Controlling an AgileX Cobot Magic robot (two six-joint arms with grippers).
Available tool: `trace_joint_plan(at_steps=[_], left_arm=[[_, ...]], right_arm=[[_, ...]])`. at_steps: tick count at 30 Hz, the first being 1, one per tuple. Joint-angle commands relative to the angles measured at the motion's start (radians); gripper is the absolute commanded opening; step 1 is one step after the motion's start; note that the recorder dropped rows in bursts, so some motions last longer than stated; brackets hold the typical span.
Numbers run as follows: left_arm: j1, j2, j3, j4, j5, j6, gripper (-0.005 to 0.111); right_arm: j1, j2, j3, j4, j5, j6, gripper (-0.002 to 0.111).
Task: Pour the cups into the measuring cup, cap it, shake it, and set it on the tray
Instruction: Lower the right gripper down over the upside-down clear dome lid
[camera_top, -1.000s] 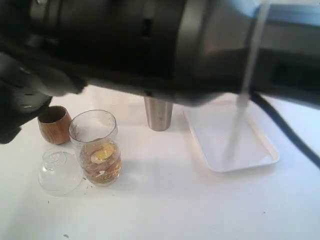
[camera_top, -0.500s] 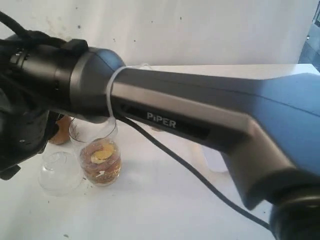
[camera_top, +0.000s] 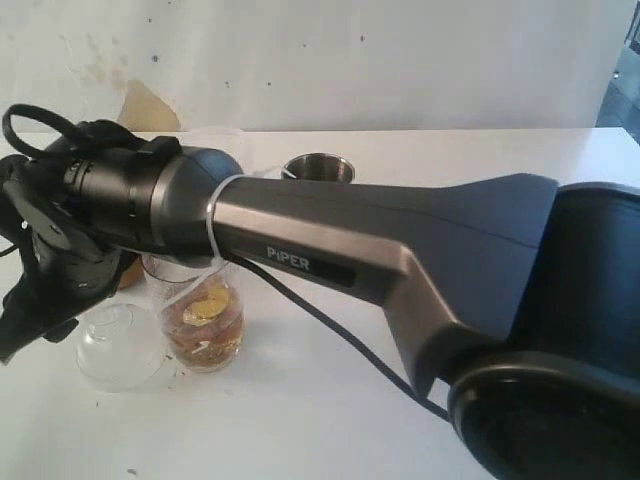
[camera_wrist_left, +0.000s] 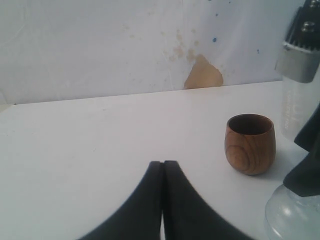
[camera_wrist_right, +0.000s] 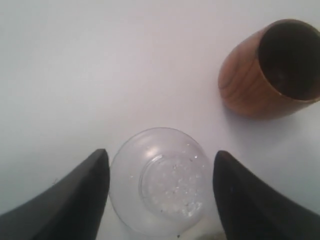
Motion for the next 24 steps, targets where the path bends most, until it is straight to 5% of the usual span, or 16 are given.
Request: trace_joint_plan(at_steps=[1, 24], left_arm=[[0.003, -0.005, 0.006, 0.008, -0.013, -0.001, 0.000], [0.003, -0.005, 0.006, 0.008, -0.013, -0.001, 0.000]], right_arm=[[-0.007, 0.000, -0.005, -0.035, 0.032, 0.006, 0.057], [-0.007, 0.000, -0.003, 0.029, 0.011, 0.000, 0.057]])
